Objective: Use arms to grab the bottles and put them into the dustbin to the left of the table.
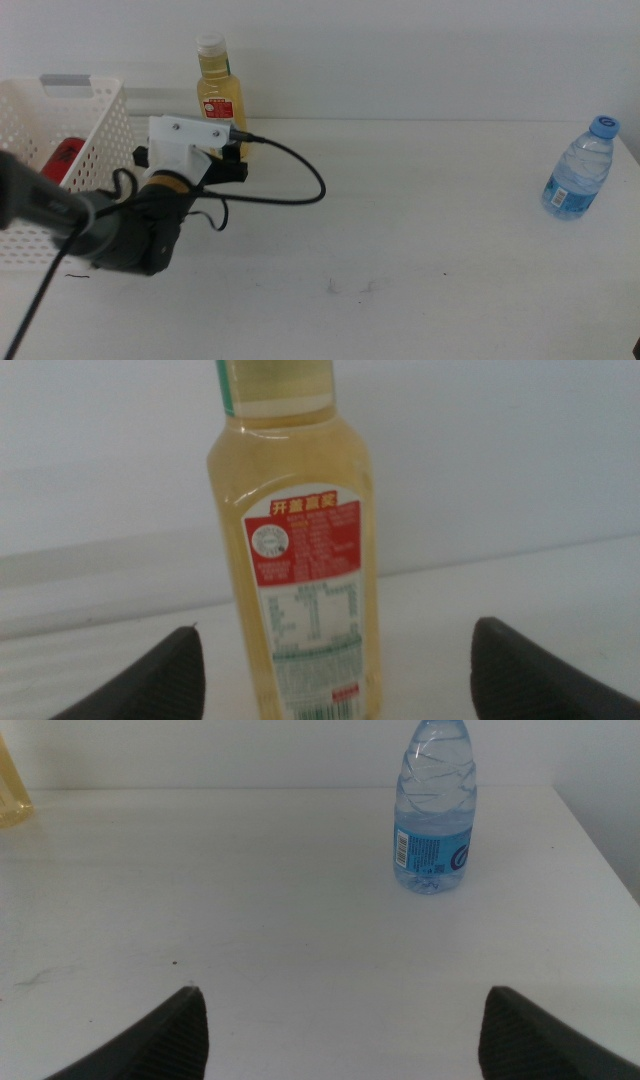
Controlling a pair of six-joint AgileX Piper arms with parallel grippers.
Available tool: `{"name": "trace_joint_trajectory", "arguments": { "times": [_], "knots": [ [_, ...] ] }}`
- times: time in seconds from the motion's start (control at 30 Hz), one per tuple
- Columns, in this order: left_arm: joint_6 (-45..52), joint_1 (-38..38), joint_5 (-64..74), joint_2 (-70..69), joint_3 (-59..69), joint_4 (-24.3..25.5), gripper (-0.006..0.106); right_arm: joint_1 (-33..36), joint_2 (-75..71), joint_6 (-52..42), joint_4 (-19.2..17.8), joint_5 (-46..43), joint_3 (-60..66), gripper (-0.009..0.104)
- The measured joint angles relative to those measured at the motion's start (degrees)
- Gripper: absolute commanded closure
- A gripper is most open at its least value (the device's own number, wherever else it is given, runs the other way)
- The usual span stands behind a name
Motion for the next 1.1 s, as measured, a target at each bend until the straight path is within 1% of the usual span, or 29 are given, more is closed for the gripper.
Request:
{"name": "trace_joint_trajectory", "arguments": {
  "times": [0.2,0.37,0.6,0.67,0.7,0.73,0.77,0.83,0.93,0.97,1.03,1.1],
  "knots": [
    [0.25,0.00,3.04,7.44,-11.00,-2.41,0.013,0.00,0.00,0.00,0.00,0.00,0.00,0.010],
    [3.86,0.00,4.60,13.07,-19.32,-3.98,0.013,0.00,0.00,0.00,0.00,0.00,0.00,0.010],
    [4.74,0.00,4.87,17.46,-26.20,-5.47,0.013,0.00,0.00,0.00,0.00,0.00,0.00,0.010],
    [6.28,0.00,5.13,18.06,-27.28,-6.52,0.017,0.00,0.00,0.00,0.00,0.00,0.00,0.010],
    [7.69,0.00,5.44,18.18,-27.76,-7.26,0.020,0.00,0.00,0.00,0.00,0.00,0.00,0.010],
    [8.74,0.00,6.11,18.61,-28.50,-8.09,0.026,0.00,0.00,0.00,0.00,0.00,0.00,0.010],
    [9.09,0.00,6.91,18.88,-29.36,-8.69,0.035,0.00,0.00,0.00,0.00,0.00,0.00,0.010],
    [9.09,0.00,8.92,19.03,-30.44,-10.17,0.056,0.00,0.00,0.00,0.00,0.00,0.00,0.010],
    [8.76,0.00,12.46,17.21,-29.82,-11.08,0.095,0.00,0.00,0.00,0.00,0.00,0.00,0.010],
    [9.31,0.00,14.34,15.46,-28.38,-11.44,0.102,0.00,0.00,0.00,0.00,0.00,0.00,0.010],
    [11.76,0.11,19.39,10.84,-24.69,-12.23,0.102,0.00,0.00,0.00,0.00,0.00,0.00,0.010],
    [14.14,0.34,28.14,4.96,-20.04,-13.07,0.102,0.00,0.00,0.00,0.00,0.00,0.00,0.010]
  ]
}}
